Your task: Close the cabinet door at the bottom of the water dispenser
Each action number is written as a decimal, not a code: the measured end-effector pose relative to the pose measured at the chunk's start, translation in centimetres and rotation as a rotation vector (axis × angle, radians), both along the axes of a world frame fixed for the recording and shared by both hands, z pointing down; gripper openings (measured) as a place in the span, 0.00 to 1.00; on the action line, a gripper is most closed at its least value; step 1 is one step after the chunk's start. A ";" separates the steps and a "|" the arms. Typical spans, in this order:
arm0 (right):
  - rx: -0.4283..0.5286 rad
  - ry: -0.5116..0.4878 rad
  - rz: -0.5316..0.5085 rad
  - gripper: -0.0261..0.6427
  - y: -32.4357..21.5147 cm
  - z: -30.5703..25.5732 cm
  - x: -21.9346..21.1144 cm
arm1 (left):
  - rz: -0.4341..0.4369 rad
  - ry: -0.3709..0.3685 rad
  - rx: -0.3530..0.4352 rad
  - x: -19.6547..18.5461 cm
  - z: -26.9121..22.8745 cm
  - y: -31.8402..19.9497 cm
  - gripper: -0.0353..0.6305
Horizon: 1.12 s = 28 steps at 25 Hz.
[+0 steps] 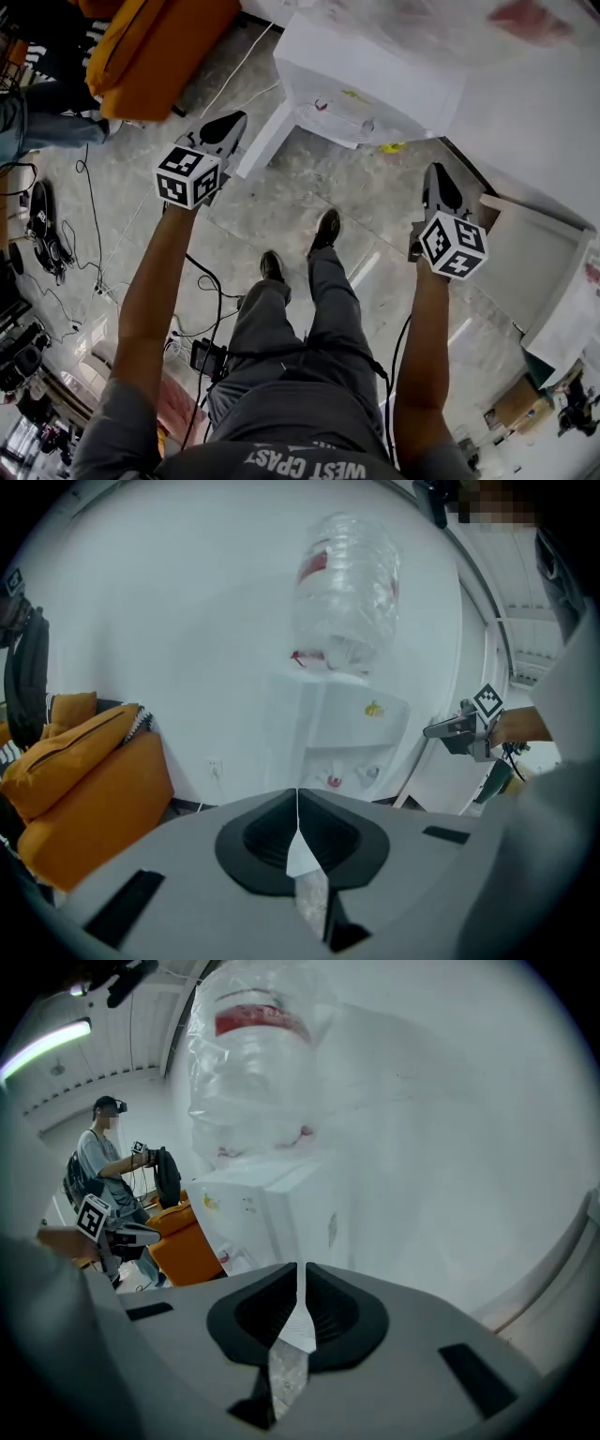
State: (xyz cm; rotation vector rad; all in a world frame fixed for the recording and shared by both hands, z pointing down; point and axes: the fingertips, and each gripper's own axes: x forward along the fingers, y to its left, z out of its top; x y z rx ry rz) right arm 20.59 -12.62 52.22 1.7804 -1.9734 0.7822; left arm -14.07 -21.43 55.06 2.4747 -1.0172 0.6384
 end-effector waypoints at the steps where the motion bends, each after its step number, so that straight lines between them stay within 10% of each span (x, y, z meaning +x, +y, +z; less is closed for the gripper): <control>1: -0.006 -0.002 0.000 0.09 0.1 0.7 -0.1 | -0.002 -0.007 -0.010 -0.2 1.0 0.0 0.08; 20: -0.097 -0.017 0.003 0.09 0.5 12.2 -0.9 | -0.008 -0.075 -0.197 -2.2 18.2 1.1 0.09; 28: -0.133 -0.010 0.006 0.17 0.4 16.0 -1.1 | -0.019 -0.120 -0.295 -3.6 25.3 1.8 0.25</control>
